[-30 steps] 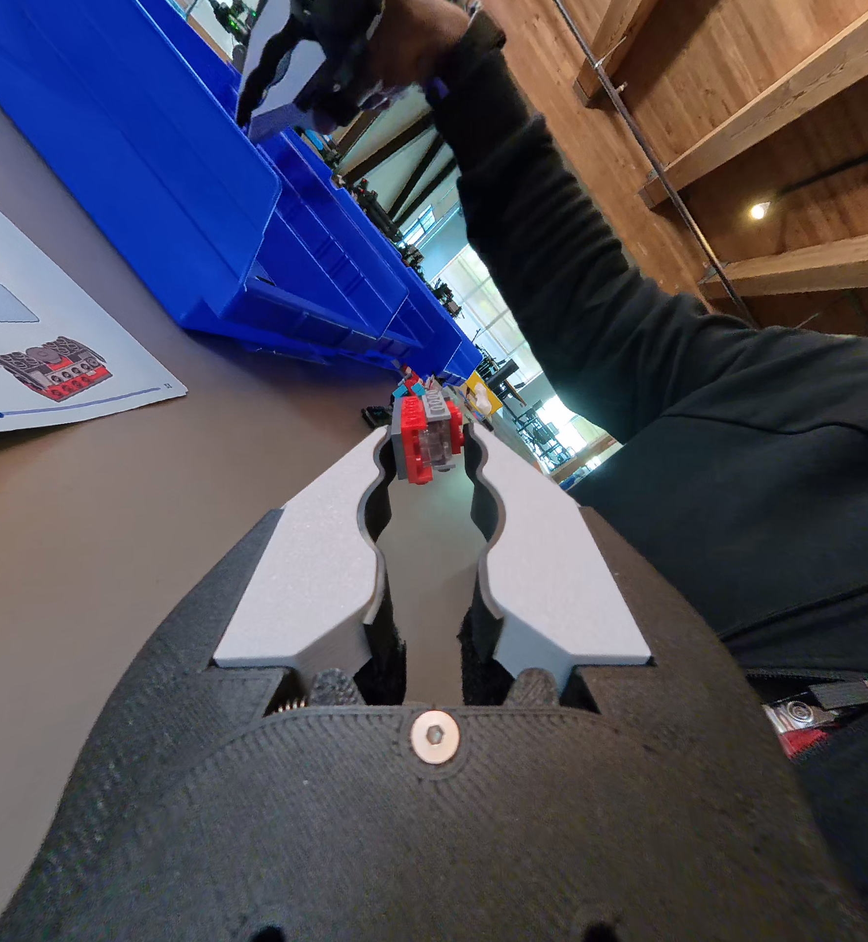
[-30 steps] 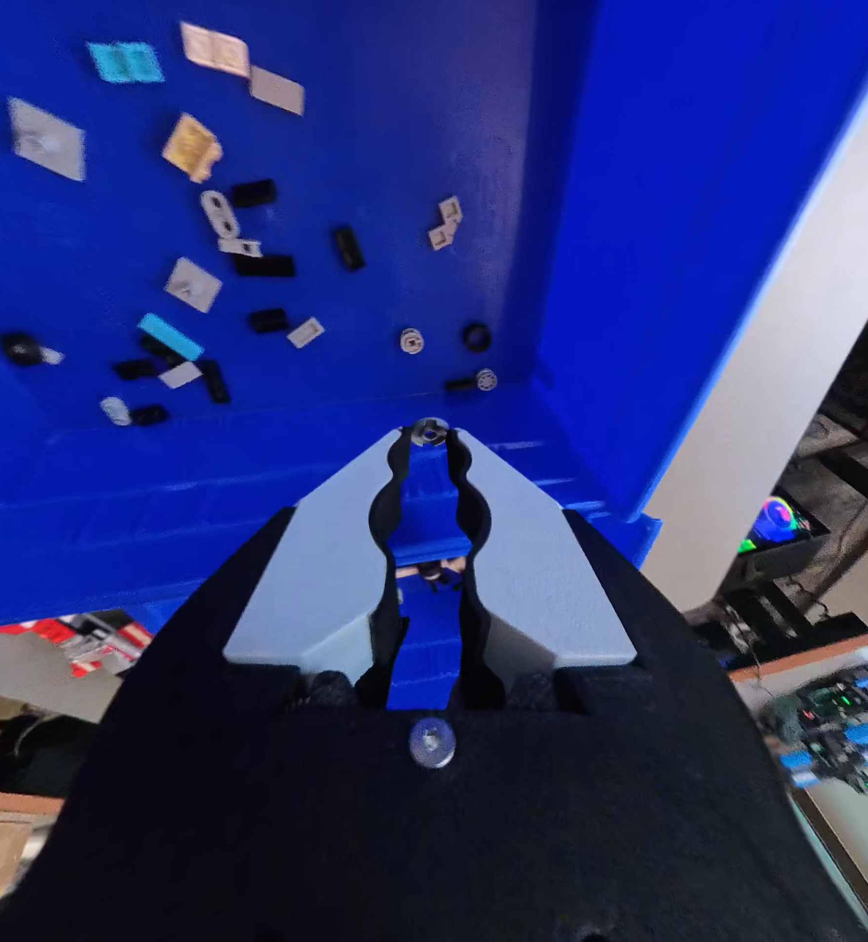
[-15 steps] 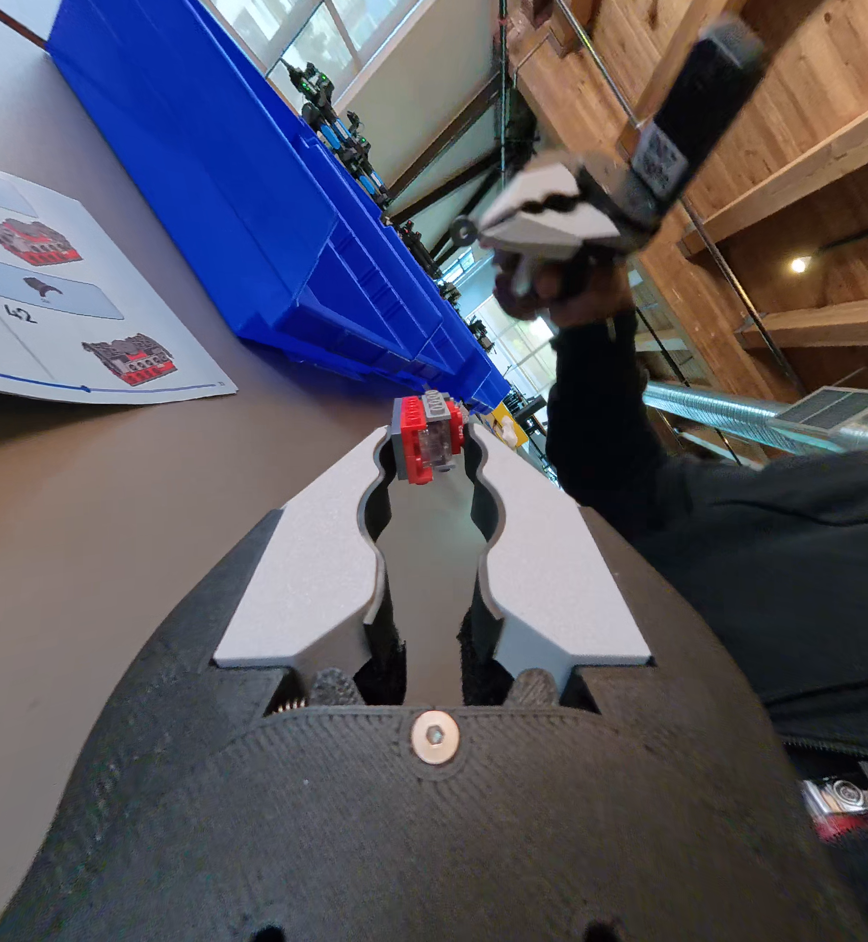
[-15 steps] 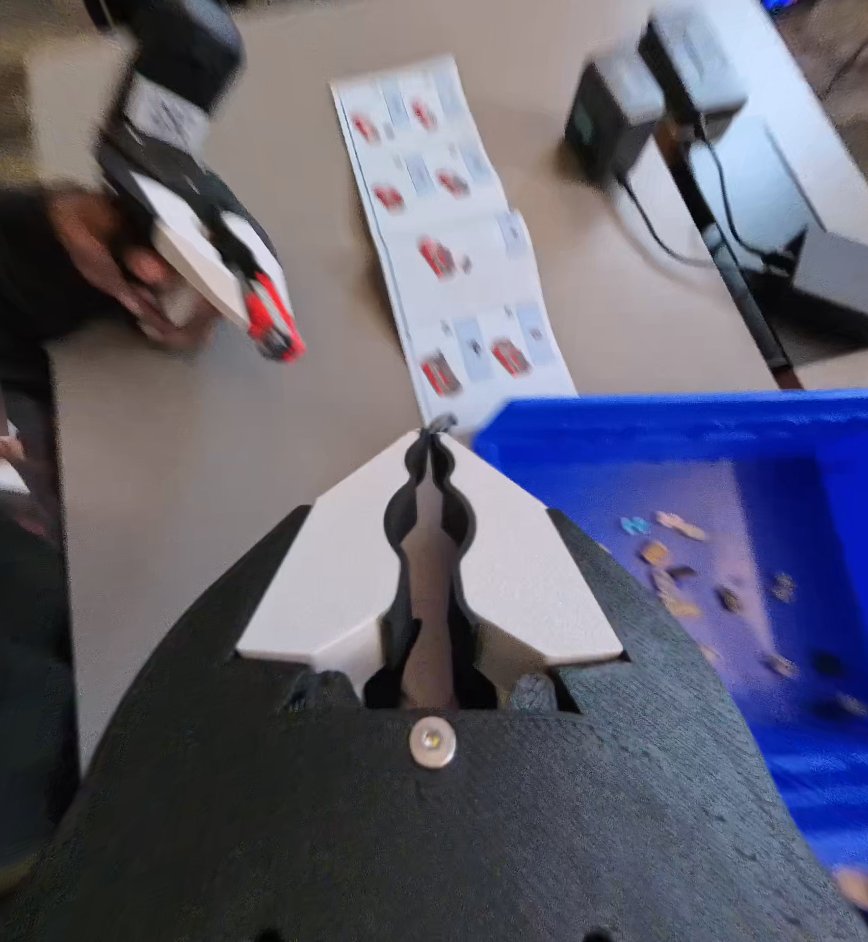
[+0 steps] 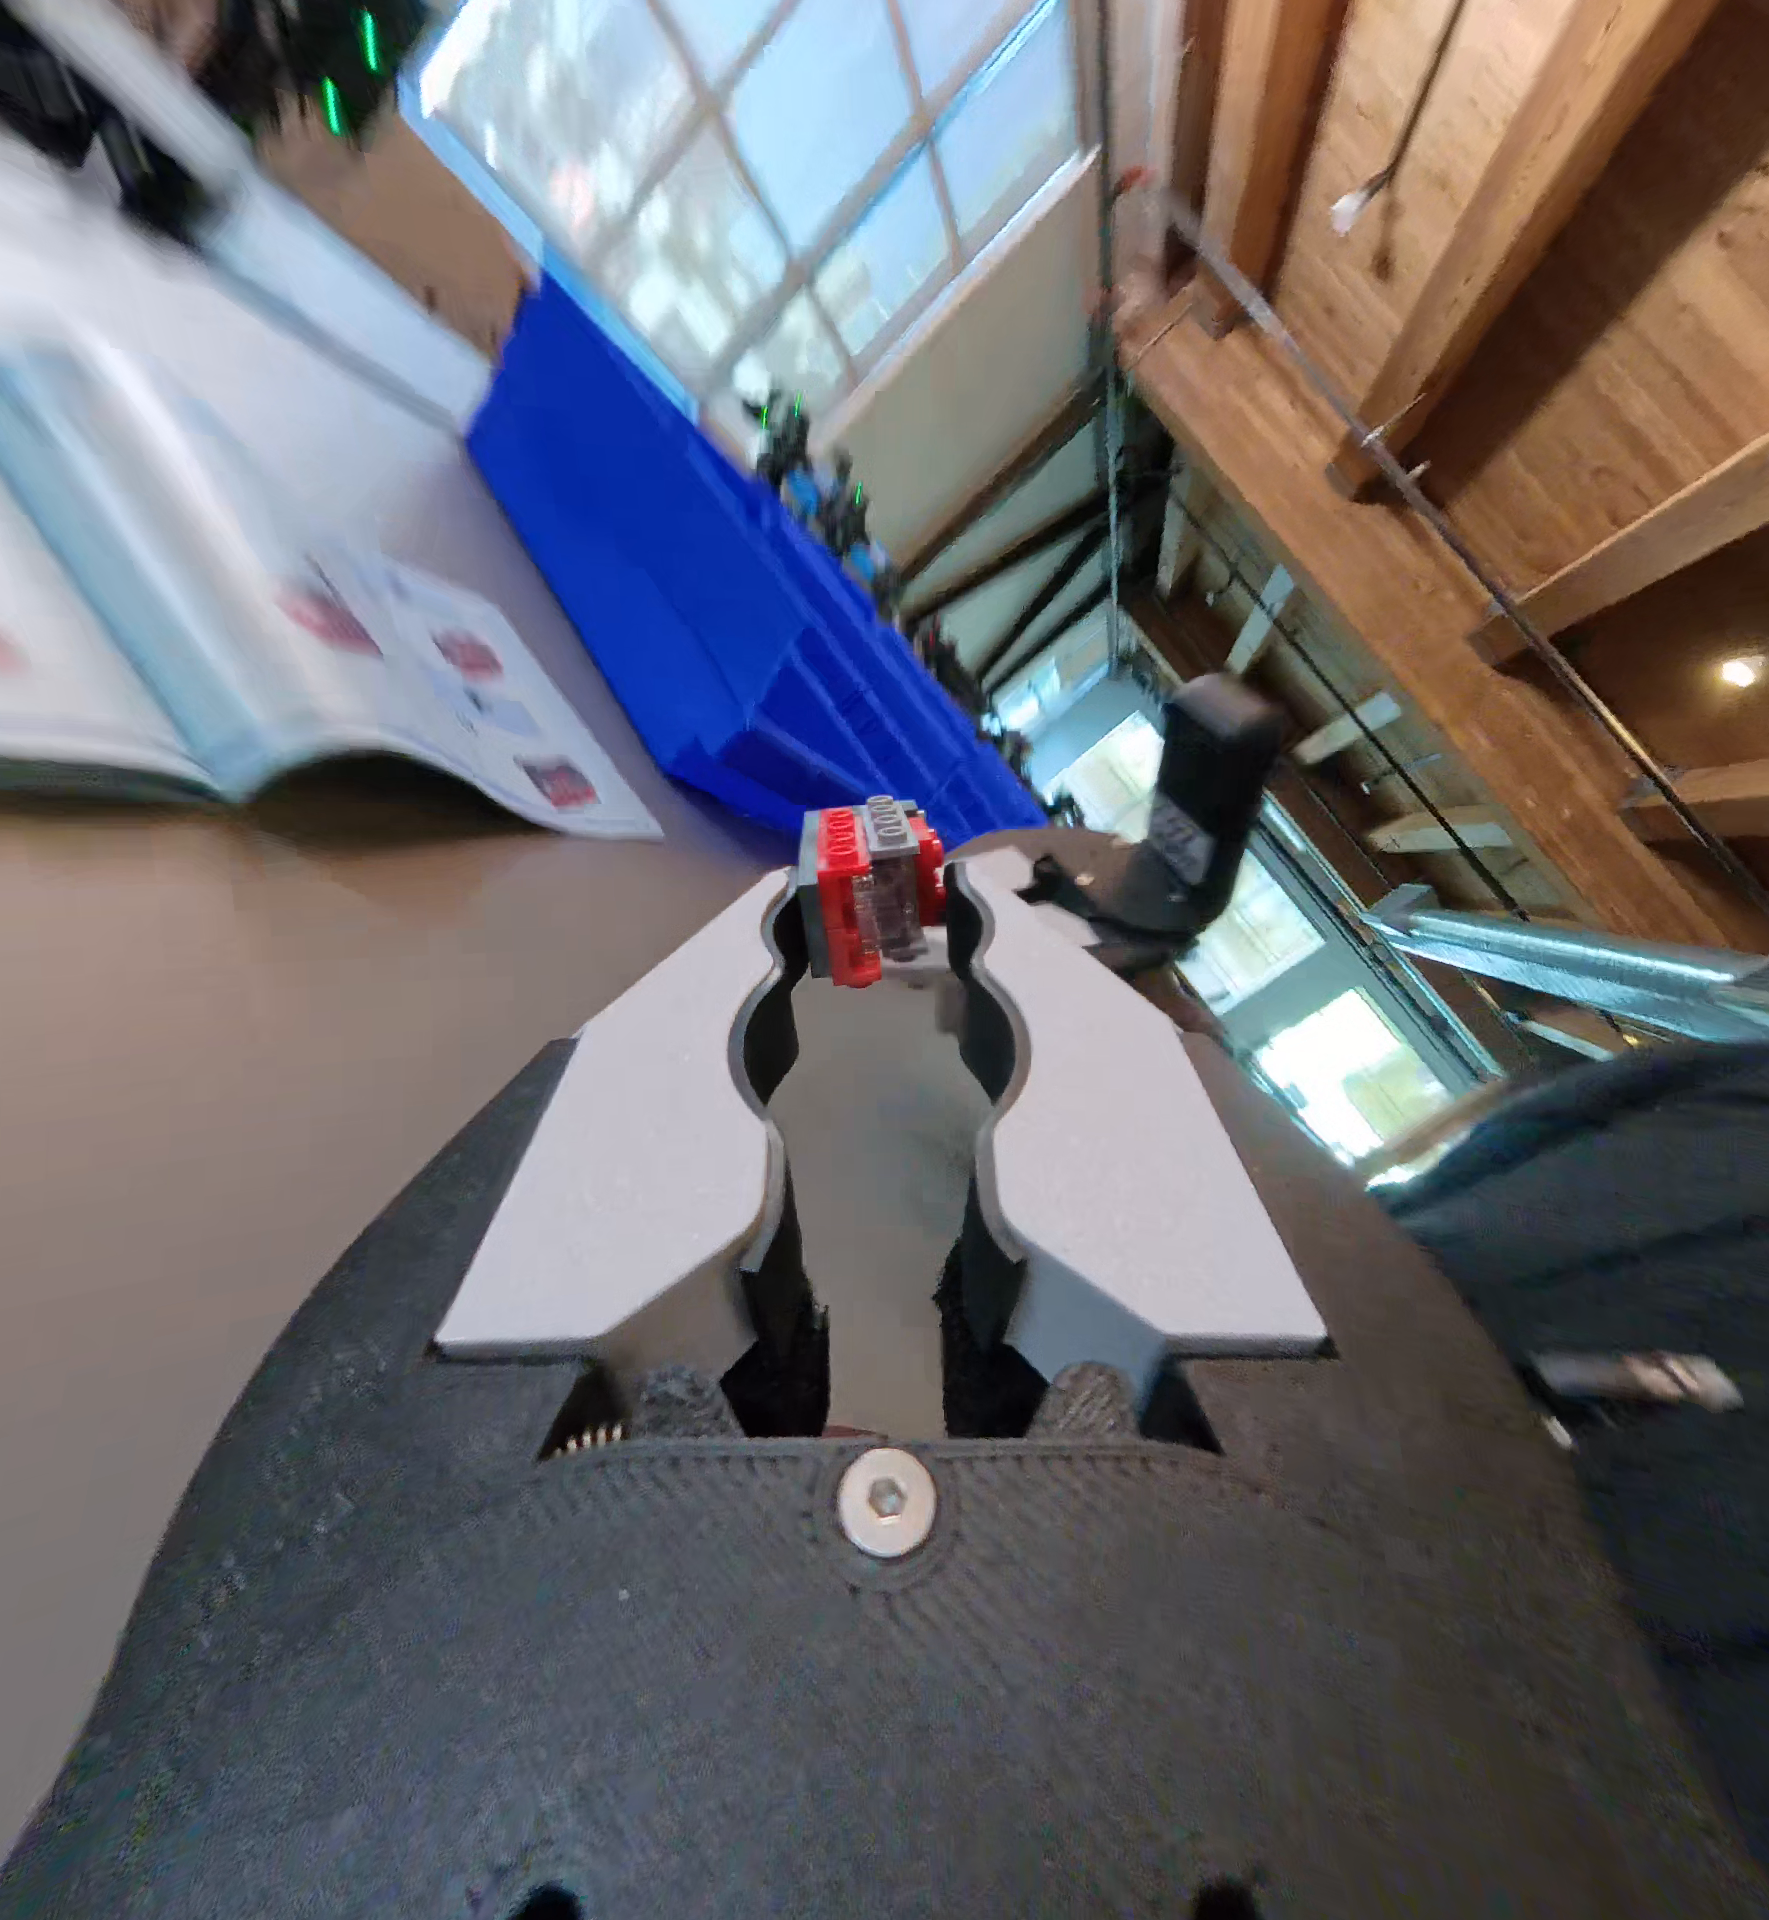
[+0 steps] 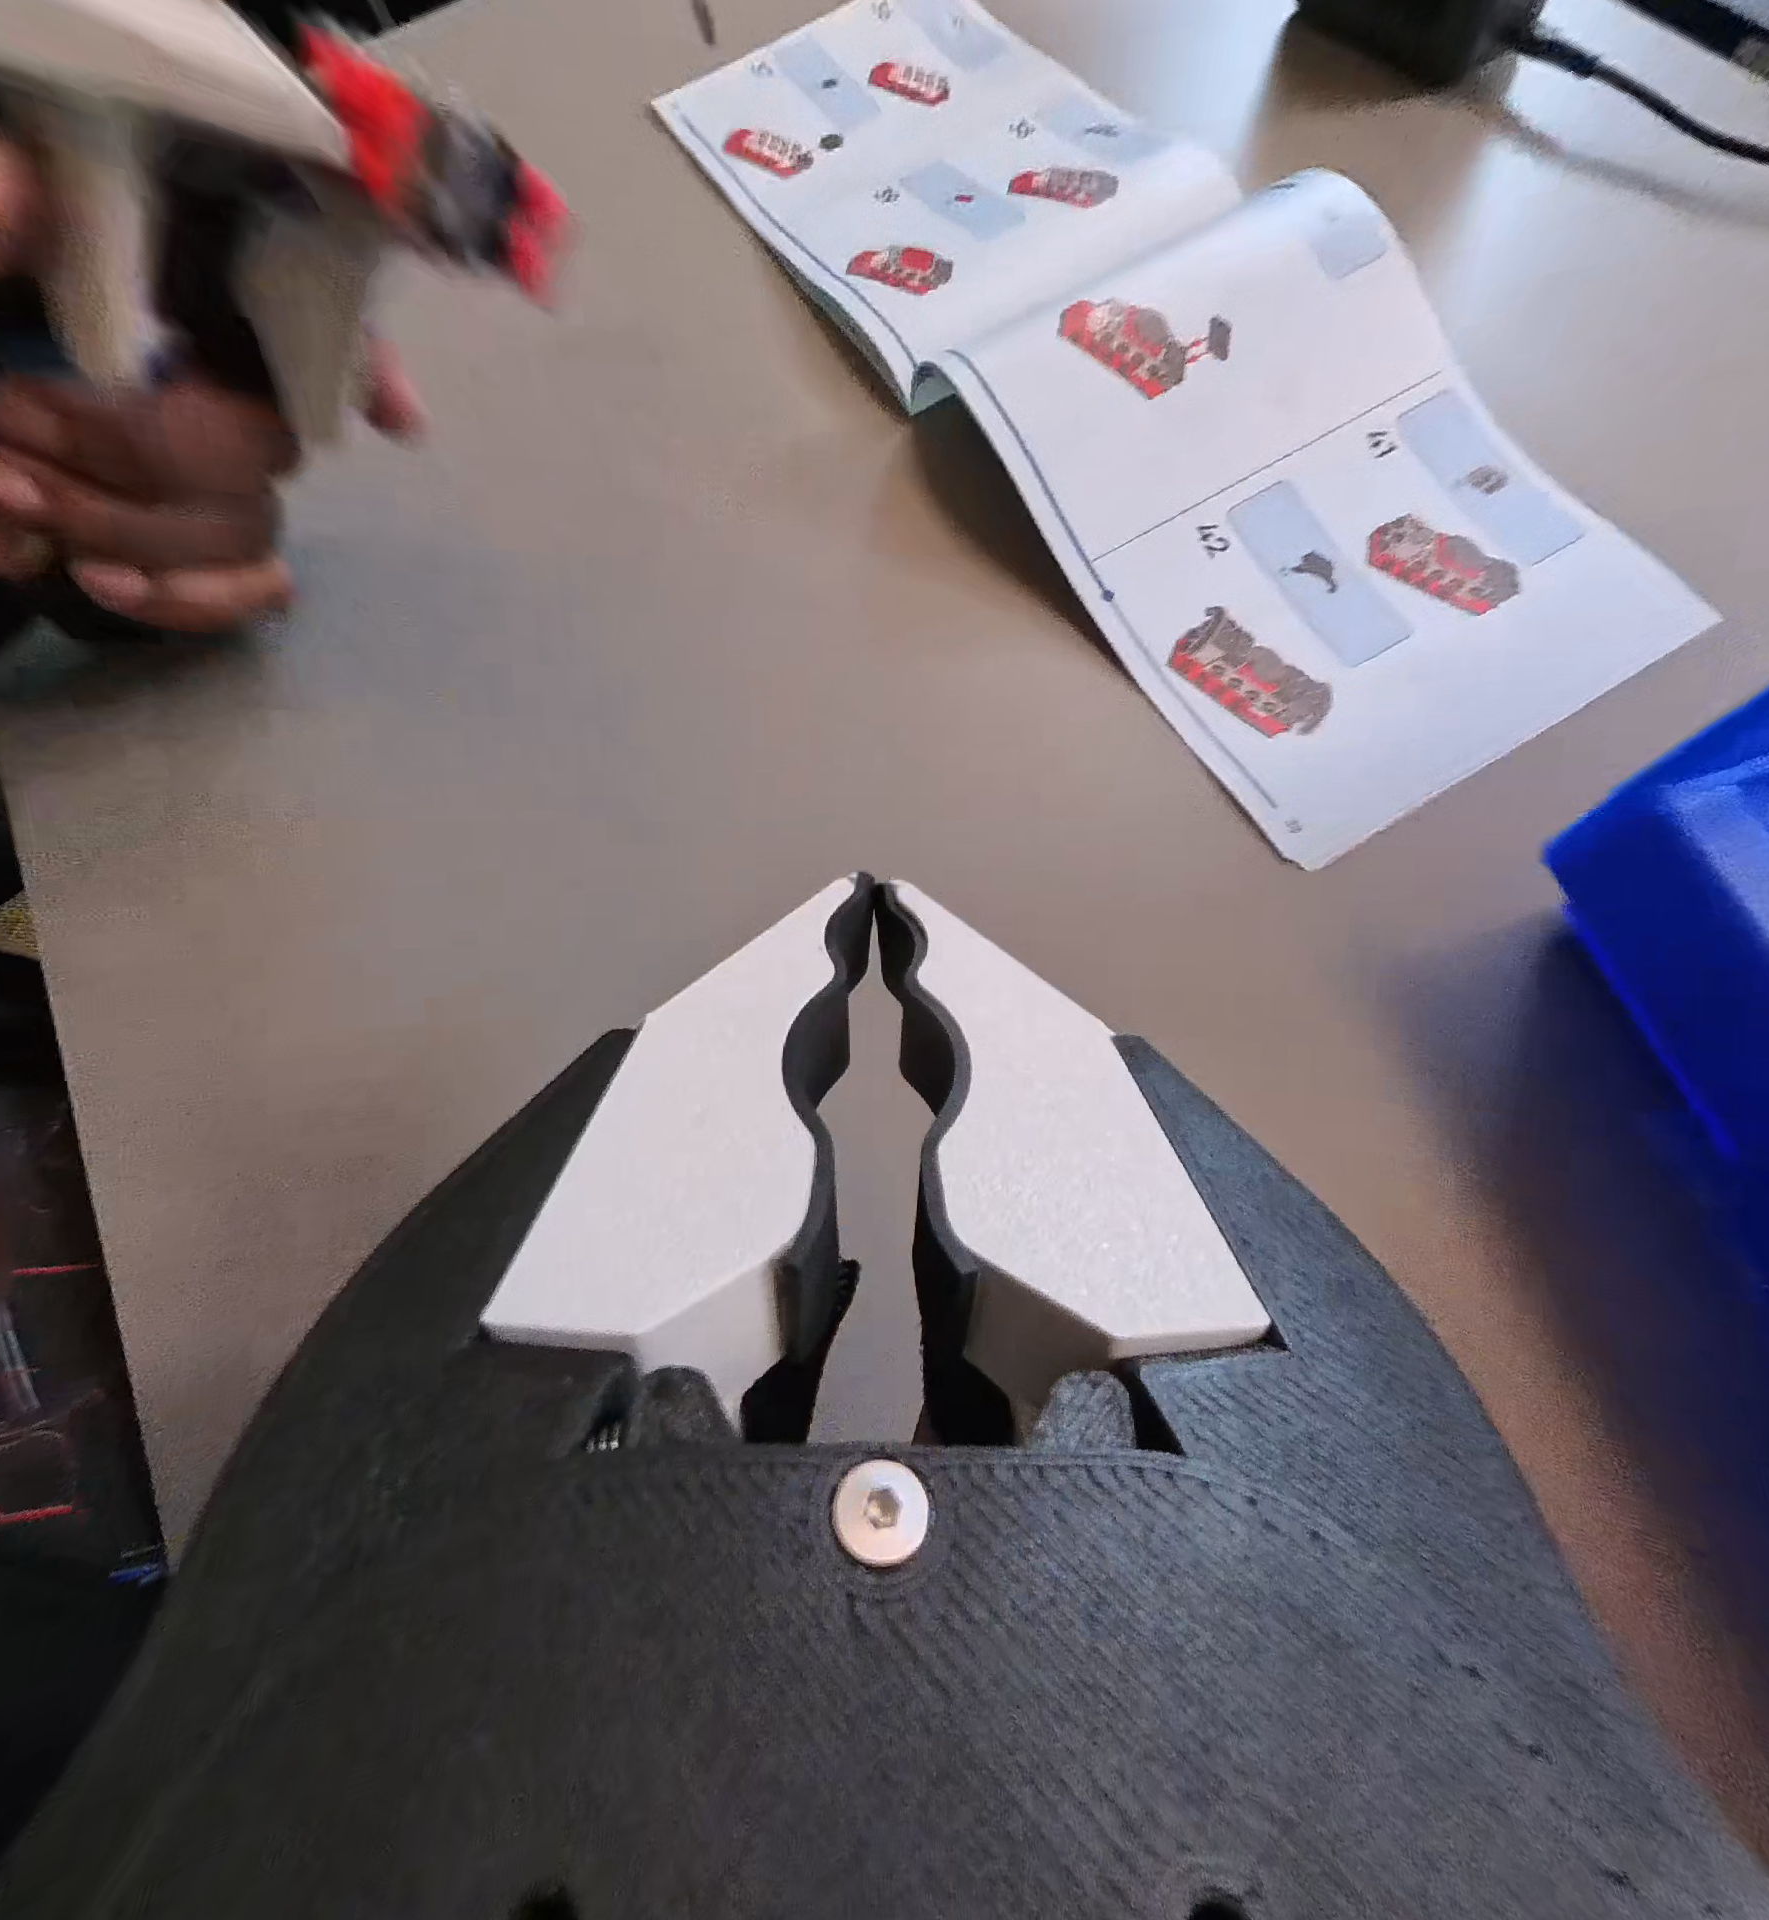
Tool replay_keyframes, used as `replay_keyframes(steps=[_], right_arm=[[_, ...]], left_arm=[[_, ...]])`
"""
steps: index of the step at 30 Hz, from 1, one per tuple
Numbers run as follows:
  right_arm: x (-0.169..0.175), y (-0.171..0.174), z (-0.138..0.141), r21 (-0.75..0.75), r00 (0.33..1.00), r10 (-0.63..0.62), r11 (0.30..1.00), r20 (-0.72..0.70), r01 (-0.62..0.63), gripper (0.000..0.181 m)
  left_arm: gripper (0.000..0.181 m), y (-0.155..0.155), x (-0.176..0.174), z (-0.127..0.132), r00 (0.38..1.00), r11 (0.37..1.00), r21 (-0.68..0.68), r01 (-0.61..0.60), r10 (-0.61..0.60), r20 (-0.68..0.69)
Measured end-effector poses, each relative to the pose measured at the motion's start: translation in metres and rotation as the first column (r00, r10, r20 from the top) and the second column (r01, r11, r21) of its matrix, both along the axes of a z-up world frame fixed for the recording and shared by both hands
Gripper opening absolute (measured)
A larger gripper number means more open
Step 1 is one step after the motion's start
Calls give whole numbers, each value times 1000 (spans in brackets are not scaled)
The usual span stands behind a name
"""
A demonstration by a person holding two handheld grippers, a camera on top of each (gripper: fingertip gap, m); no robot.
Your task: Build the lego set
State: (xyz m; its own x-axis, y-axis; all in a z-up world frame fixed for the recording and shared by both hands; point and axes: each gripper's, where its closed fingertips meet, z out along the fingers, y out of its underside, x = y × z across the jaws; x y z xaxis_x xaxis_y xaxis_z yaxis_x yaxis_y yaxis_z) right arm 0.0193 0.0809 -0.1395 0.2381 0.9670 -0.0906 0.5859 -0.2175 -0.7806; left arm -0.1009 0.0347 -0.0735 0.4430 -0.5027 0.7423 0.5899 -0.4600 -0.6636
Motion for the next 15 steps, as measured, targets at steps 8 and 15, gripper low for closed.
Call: replay_keyframes(steps=[8,15], right_arm=[[-80,-7,18,-14,988,148,989,-47,-149,0],[-262,0,60,111,943,311,948,-121,-298,6]], left_arm=[[26,-13,-273,-27,891,886,-122,-447,431,-142],[26,-41,-292,-10,876,877,-38,-479,480,49]])
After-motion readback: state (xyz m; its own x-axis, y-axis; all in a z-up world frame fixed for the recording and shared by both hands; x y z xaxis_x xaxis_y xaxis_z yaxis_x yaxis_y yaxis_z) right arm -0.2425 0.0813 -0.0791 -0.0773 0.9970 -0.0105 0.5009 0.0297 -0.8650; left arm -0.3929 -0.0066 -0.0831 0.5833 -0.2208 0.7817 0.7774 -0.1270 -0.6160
